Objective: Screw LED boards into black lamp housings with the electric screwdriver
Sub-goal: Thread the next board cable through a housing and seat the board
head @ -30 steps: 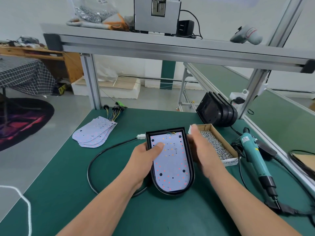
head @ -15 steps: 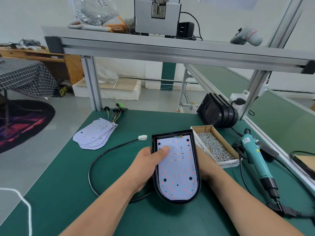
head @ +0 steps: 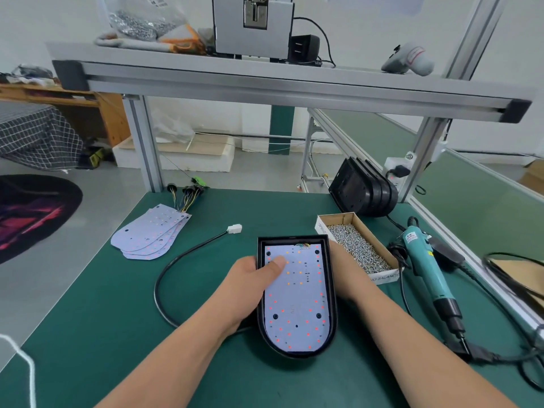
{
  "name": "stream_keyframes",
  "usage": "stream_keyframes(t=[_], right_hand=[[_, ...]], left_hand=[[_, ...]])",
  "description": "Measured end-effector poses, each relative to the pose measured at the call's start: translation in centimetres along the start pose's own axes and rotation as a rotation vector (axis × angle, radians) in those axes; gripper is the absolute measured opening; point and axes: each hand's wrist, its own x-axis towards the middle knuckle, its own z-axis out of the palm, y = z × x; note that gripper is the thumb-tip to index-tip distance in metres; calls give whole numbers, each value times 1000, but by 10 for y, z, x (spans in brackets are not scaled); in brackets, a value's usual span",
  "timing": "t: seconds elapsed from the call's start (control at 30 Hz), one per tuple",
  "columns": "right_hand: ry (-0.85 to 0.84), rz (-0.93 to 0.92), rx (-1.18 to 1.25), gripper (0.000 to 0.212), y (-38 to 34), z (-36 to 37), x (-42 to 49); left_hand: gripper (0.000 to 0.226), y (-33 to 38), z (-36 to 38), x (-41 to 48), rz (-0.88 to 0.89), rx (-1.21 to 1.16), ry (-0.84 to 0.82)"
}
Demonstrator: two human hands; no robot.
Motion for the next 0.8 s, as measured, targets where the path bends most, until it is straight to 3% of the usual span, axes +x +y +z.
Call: stream_keyframes(t=[0.07, 0.13, 0.2, 0.27, 0.33, 0.47, 0.6, 0.7, 0.8], right_hand=[[-3, 4, 83, 28, -1, 0, -1], [51, 89, 496, 26, -8, 0, 1], [90, 141, 628, 33, -7, -1, 4], [47, 36, 422, 39, -2, -3, 6], [-12, -53, 250, 29, 2, -3, 4], [-59, -36, 303, 16, 6, -4, 7], [-92, 16, 410, 28, 6, -6, 5], [-167, 21, 416, 25, 3, -6, 2], [-170, -24, 220, 15, -2, 0, 2]], left_hand=[[41, 1, -1, 0, -9, 54, 36], [39, 3, -3, -1, -16, 91, 71], [53, 4, -4, -1, -31, 134, 111], [58, 6, -4, 0, -36, 182, 117], [66, 9, -5, 0, -52, 243, 105], [64, 12, -12, 6, -70, 373, 262], [24, 9, -29, 16, 2, 43, 456], [32, 8, -32, 18, -2, -173, 478], [34, 7, -31, 21, -33, -253, 530]])
